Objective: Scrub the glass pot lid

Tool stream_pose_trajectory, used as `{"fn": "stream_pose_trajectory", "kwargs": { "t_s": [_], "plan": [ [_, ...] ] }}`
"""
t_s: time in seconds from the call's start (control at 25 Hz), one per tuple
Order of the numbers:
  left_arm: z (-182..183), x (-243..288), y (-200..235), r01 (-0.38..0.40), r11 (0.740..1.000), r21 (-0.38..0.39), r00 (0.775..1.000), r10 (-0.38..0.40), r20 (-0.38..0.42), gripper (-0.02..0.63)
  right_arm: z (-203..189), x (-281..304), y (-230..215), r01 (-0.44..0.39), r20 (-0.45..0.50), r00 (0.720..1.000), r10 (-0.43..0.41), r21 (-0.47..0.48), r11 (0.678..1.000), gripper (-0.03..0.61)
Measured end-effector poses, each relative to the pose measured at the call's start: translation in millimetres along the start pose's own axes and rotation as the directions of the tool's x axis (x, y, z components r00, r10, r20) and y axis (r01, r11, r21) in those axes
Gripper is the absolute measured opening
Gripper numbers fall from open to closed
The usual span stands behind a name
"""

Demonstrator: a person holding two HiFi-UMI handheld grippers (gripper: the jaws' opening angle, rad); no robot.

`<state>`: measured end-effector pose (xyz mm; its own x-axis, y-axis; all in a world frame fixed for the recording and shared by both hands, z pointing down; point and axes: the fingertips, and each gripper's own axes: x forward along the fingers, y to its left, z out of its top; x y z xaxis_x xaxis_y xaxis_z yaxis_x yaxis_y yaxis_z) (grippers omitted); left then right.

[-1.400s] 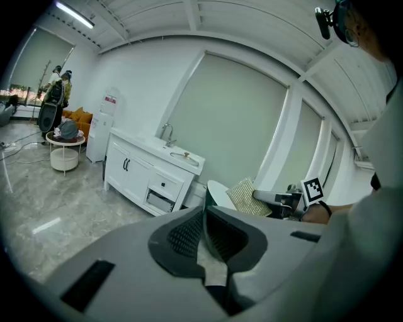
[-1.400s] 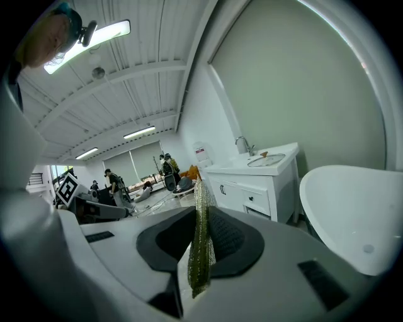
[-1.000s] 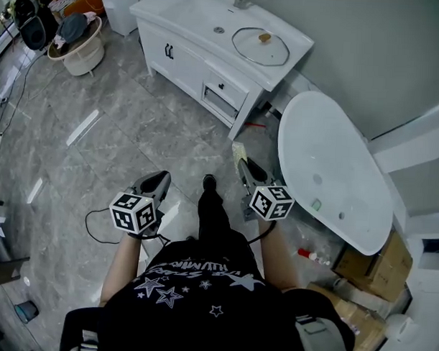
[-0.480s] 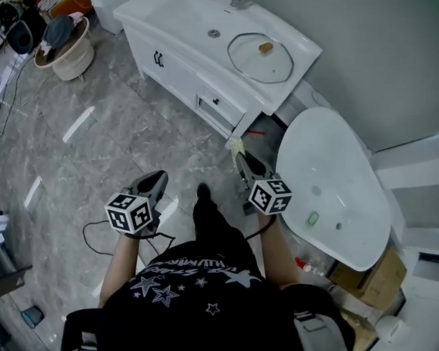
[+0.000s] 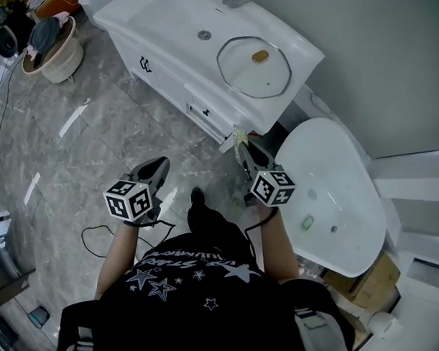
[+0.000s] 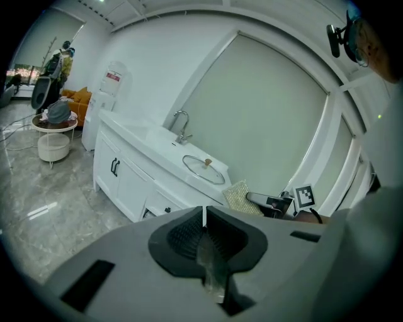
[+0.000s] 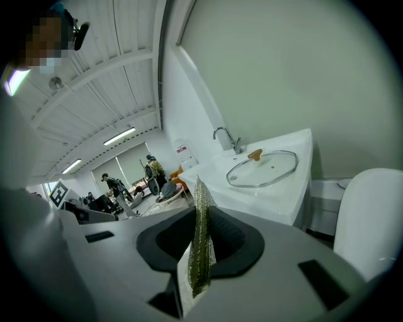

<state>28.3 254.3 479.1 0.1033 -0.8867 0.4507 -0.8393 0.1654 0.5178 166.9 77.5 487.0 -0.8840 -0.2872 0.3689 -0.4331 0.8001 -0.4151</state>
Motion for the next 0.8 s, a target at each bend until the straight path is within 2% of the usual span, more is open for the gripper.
{"fn": "stream_pose_trajectory", "kwargs": {
  "t_s": [0.4, 0.6, 0.8],
  "plan": [
    [48.1, 69.1, 5.9, 0.028, 0.999, 0.03, 0.999, -0.028, -0.025, 0.025, 46.6, 37.1, -51.2, 0.005, 0.027, 1.0, -0.006, 0.011, 1.0, 0.064],
    [69.6, 90.7, 7.7, 0.037, 0.997, 0.064, 0.999, -0.036, -0.015, 0.025, 72.3, 49.6, -61.0, -0.015, 0.069, 0.997, 0.015, -0.009, 1.0, 0.066],
    [92.8, 104.2, 12.7, 0.04, 0.995, 0.089, 0.999, -0.04, -0.006, 0.025, 80.8, 58.8, -65.3, -0.029, 0.082, 0.996, 0.028, 0.005, 1.0, 0.066]
  ]
}}
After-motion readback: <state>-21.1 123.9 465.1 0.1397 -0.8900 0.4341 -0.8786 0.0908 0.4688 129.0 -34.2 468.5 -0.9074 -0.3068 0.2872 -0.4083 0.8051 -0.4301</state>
